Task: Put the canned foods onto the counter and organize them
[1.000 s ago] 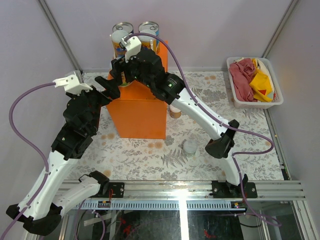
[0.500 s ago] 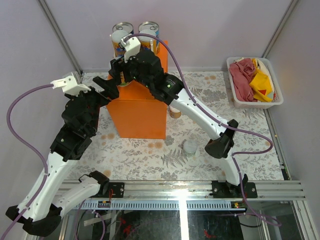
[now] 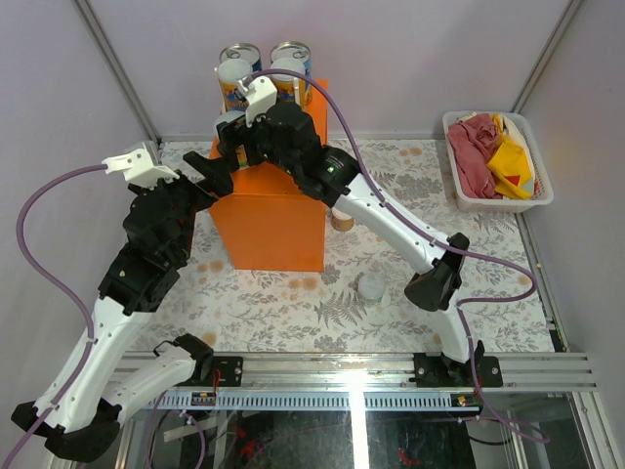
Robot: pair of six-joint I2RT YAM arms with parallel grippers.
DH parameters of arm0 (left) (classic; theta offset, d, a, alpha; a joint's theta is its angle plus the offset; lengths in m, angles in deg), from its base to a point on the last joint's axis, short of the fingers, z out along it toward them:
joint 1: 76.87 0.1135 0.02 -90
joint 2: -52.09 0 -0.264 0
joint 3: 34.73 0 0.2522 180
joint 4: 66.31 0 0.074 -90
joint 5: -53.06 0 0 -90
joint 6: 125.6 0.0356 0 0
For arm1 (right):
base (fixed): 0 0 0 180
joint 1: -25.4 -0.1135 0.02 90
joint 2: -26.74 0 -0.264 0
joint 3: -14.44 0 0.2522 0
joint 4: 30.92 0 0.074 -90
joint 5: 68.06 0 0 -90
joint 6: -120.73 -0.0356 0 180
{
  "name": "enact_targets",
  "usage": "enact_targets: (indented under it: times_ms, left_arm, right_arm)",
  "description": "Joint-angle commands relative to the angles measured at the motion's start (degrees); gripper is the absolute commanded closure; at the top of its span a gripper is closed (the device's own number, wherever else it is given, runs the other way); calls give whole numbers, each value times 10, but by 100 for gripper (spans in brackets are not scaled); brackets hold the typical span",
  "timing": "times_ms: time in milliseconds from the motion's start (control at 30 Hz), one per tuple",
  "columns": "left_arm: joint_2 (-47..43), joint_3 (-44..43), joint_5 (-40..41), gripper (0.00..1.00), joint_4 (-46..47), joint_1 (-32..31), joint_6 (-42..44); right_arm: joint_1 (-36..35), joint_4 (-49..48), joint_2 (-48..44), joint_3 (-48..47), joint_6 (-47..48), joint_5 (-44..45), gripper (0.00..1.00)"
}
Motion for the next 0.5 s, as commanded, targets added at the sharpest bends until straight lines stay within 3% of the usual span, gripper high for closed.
enact_targets:
  times_ms: [0, 467]
  left_arm:
    - [4, -4, -22, 0, 31, -2, -11]
    - [-1, -3, -18, 0, 32, -2, -15]
  right_arm:
    - [-14, 18, -30, 13, 1, -7, 5]
    - [-14, 10, -76, 49, -10, -30, 3]
